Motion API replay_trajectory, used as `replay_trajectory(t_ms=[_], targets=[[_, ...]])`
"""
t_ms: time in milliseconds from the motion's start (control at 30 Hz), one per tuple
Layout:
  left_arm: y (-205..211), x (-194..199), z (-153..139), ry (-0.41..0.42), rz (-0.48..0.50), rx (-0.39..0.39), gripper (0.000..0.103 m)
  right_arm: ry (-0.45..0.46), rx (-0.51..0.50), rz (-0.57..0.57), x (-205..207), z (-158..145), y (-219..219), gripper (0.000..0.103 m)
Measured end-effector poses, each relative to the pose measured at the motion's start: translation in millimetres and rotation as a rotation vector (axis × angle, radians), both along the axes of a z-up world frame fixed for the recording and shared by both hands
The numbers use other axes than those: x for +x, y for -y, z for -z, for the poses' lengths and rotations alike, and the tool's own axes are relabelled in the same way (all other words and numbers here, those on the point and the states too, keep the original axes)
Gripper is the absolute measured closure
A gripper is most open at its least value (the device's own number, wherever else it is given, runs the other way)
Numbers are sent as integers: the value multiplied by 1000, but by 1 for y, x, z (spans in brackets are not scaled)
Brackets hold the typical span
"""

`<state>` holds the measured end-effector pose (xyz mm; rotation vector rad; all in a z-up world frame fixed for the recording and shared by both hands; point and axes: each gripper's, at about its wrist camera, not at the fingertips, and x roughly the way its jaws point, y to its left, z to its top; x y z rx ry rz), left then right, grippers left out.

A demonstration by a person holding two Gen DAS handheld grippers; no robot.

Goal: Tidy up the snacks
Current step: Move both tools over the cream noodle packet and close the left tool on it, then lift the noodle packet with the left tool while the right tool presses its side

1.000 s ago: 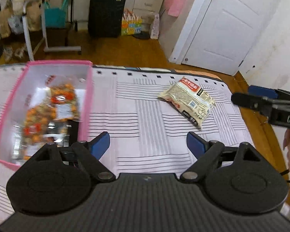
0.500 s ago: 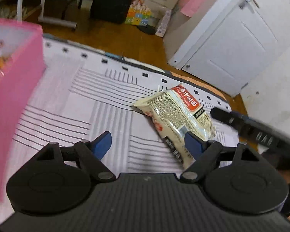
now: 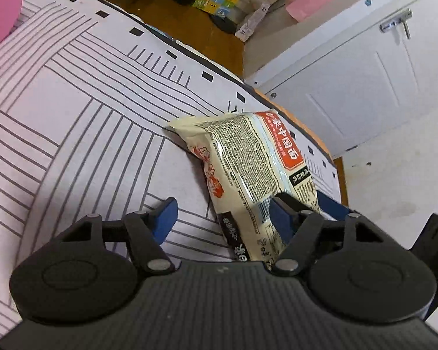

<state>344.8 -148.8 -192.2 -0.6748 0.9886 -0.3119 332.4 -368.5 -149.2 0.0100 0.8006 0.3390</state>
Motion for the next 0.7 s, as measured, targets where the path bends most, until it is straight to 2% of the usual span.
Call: replay_trajectory(t_ms=[67,167,200,267,500,567,700], targets=[[0,1,5,7,-2,-5,39,-22,8,-29,-4,1,0,5],[-3,4,12,-14,20,-45,51,-135,9,-160,-16,-7,-11,5],[-4,4,12,-14,36,-58,53,-148,-13,-221,-24,-11,-20,5],[-4,5,8,10,44,-8,54,-118,-99,-288,-39,-14,-40,5],[0,10,3,14,116,77,57,-134,-335,-199,-41,12,-70,5],[0,11,4,7,131,92,56,-155,-308,-176,-37,13,-67,5],[-5,15,10,-14,140,61,56,-156,-256,-168,-37,16,-60,3]])
